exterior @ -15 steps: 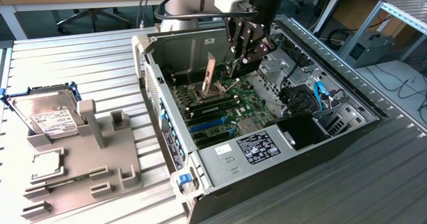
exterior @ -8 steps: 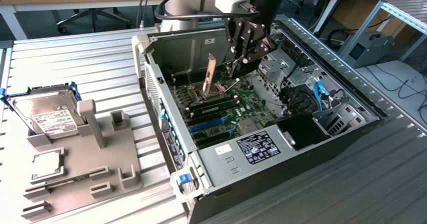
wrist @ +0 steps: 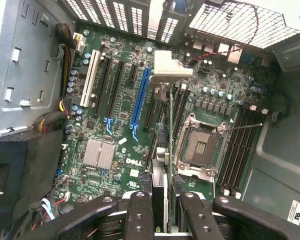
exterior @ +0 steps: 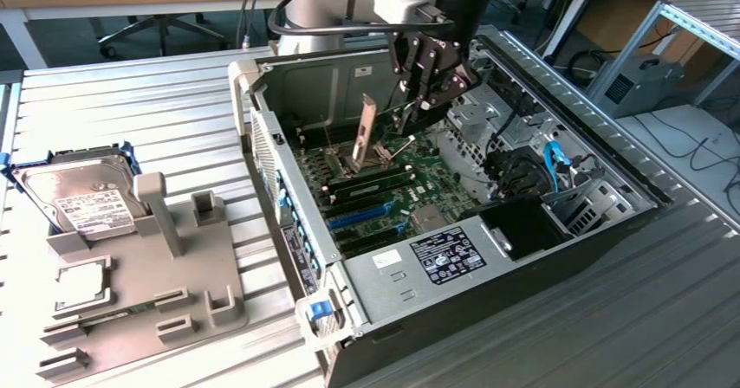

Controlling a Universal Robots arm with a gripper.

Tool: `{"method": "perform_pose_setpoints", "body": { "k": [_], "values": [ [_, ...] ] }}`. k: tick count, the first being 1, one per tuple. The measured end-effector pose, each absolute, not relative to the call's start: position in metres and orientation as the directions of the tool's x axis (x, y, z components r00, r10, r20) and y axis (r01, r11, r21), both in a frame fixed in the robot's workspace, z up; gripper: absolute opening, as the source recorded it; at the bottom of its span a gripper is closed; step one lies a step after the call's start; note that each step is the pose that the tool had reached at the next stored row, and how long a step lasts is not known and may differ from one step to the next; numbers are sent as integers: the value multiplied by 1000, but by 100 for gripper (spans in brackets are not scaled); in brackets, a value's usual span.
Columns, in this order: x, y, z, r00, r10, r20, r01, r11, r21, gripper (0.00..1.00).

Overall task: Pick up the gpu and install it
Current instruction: 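Insert the gpu into the slot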

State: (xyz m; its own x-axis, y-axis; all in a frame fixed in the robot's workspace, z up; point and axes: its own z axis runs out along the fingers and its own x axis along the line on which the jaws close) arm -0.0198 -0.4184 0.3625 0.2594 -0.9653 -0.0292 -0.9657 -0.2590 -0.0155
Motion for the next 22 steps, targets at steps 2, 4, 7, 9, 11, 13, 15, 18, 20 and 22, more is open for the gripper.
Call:
{"method": "perform_pose_setpoints", "body": {
  "k": [2, 4, 7, 9, 11, 13, 15, 18, 20, 22],
  "values": [
    [-20, -418, 363, 266, -964, -29, -964, -265, -16, 26],
    [-20, -418, 362, 273, -962, -29, -962, -272, -15, 26],
    [-20, -418, 363, 283, -959, -29, -959, -283, -15, 26],
    [-20, -418, 362, 293, -956, -29, -956, -292, -15, 26],
    [-20, -418, 362, 299, -954, -29, -954, -299, -16, 26],
    [-20, -418, 362, 306, -952, -29, -952, -306, -16, 26],
    [-20, -418, 363, 312, -950, -29, -950, -312, -15, 26],
    [-20, -418, 363, 323, -946, -29, -946, -323, -15, 26],
    [-20, -418, 363, 330, -943, -29, -944, -330, -15, 26],
    [-20, -418, 363, 338, -941, -29, -941, -338, -15, 26]
  ]
}}
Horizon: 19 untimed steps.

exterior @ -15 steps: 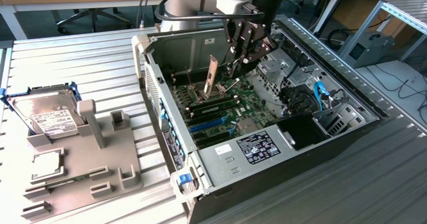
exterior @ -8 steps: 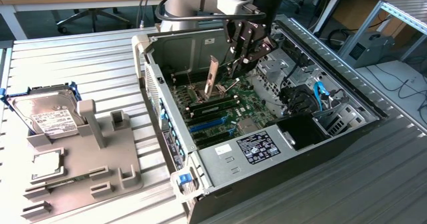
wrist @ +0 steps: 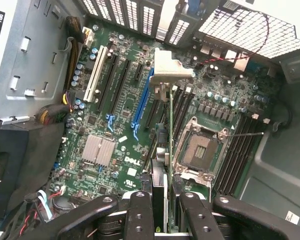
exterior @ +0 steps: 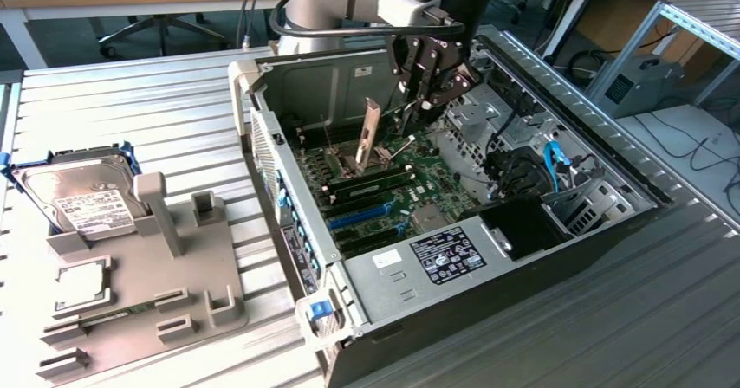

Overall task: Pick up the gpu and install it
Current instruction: 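Insert the gpu into the slot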

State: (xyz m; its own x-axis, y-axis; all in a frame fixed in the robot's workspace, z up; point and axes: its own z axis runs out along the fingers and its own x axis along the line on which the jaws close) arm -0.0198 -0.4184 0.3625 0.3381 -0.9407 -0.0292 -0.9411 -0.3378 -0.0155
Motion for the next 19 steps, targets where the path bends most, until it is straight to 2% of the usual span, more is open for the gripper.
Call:
{"method": "perform_pose_setpoints", "body": {
  "k": [19],
  "values": [
    [-20, -418, 362, 408, -913, -29, -913, -408, -16, 26]
  ]
}}
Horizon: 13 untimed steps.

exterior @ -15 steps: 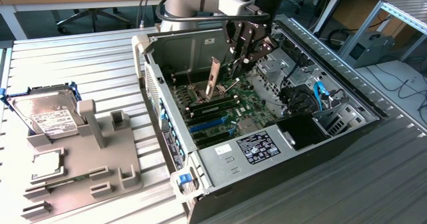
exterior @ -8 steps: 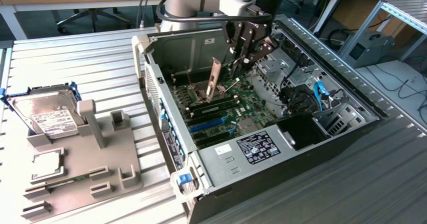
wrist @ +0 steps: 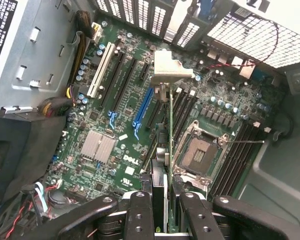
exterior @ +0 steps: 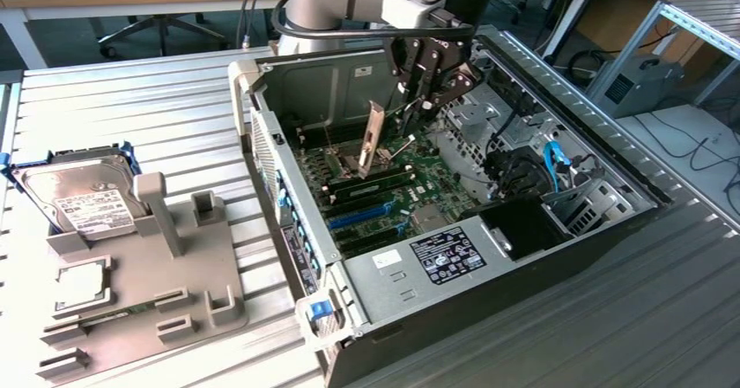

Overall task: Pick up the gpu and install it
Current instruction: 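Insert the gpu into the slot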

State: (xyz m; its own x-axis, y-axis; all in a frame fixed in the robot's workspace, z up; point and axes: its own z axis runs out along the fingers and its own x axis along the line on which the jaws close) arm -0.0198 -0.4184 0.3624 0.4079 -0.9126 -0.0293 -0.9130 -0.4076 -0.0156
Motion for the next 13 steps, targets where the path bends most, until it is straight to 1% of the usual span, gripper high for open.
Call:
{"method": "perform_pose_setpoints", "body": {
  "k": [13],
  "values": [
    [-20, -418, 363, 459, -888, -29, -889, -458, -15, 26]
  ]
}}
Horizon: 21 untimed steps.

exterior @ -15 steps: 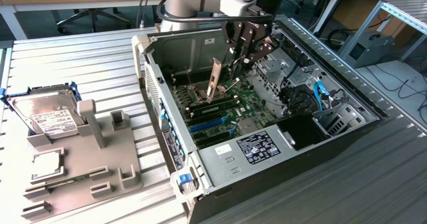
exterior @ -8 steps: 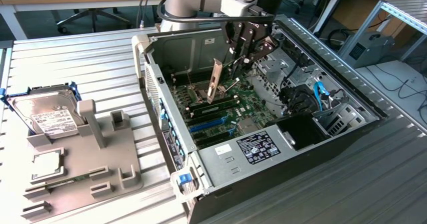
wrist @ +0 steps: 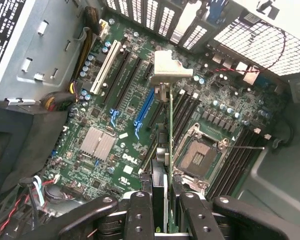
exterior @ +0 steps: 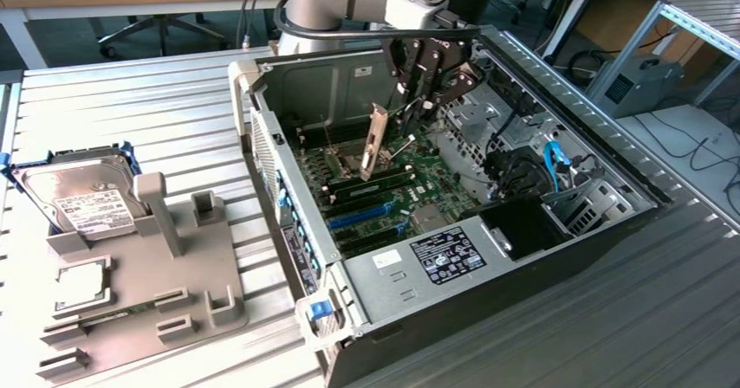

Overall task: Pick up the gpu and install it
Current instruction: 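Insert the gpu into the slot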

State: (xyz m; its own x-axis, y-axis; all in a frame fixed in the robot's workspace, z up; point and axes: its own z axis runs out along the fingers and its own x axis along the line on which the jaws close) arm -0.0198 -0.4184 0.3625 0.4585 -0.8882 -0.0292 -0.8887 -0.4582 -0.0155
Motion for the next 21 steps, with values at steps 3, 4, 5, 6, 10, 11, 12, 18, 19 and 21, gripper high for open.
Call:
{"method": "perform_pose_setpoints", "body": {
  "k": [3, 4, 5, 6, 10, 11, 12, 18, 19, 21],
  "values": [
    [-20, -418, 363, 468, -883, -29, -884, -468, -15, 26],
    [-20, -418, 363, 471, -882, -29, -882, -471, -15, 26],
    [-20, -418, 363, 474, -880, -29, -880, -474, -16, 26],
    [-20, -418, 363, 480, -877, -29, -877, -480, -15, 26],
    [-20, -418, 363, 495, -868, -29, -869, -495, -15, 26],
    [-20, -418, 363, 499, -866, -29, -867, -499, -15, 26],
    [-20, -418, 363, 502, -864, -29, -865, -502, -15, 26],
    [-20, -418, 363, 525, -851, -29, -851, -525, -15, 26],
    [-20, -418, 363, 529, -848, -29, -849, -528, -15, 26],
    [-20, -418, 363, 540, -841, -29, -842, -540, -16, 26]
  ]
}}
